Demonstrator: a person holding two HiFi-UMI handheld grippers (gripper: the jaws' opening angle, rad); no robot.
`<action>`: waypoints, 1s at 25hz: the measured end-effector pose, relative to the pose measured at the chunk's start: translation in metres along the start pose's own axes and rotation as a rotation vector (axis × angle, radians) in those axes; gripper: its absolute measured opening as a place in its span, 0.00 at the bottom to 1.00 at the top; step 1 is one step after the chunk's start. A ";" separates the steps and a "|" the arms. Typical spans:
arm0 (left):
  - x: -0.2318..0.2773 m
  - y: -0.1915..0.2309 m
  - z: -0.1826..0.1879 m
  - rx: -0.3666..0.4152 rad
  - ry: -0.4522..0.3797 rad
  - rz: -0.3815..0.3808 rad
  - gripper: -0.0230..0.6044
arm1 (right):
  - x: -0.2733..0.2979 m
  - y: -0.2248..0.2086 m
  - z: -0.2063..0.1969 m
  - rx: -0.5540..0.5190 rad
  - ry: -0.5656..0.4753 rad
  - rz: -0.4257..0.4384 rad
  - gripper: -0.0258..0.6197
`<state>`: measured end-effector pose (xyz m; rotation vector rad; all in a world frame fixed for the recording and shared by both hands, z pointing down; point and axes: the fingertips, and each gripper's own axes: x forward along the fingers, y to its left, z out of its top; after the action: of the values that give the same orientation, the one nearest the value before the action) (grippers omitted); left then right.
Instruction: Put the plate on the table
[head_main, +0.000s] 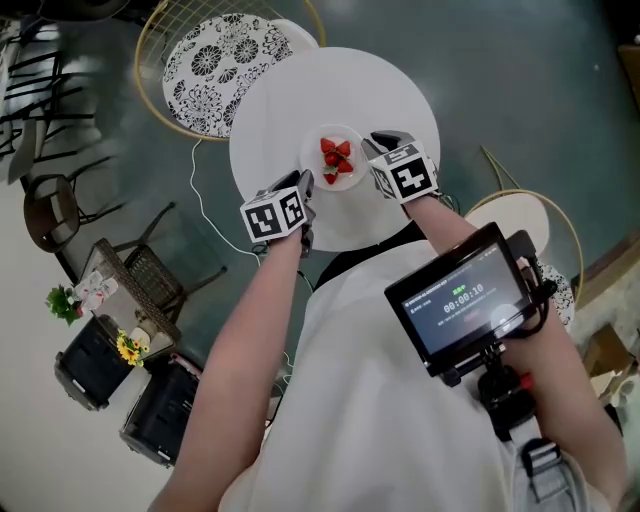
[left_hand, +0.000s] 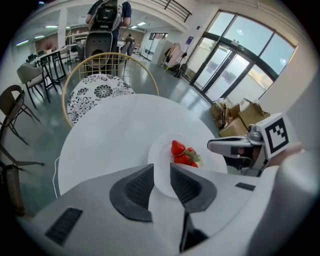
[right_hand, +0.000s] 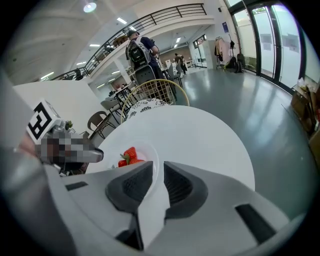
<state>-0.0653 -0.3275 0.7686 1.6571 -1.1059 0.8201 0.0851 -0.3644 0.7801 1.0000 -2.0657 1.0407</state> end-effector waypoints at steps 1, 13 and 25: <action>-0.003 -0.003 -0.001 0.002 -0.014 -0.012 0.20 | -0.004 0.000 -0.001 0.008 -0.005 -0.003 0.15; -0.076 -0.002 -0.053 -0.050 -0.155 -0.108 0.05 | -0.072 0.048 -0.028 0.019 -0.027 0.001 0.05; -0.139 -0.010 -0.081 -0.041 -0.297 -0.212 0.05 | -0.124 0.112 -0.018 -0.012 -0.145 0.146 0.05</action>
<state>-0.1095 -0.2083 0.6688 1.8647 -1.1136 0.4217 0.0606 -0.2605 0.6506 0.9551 -2.2895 1.0543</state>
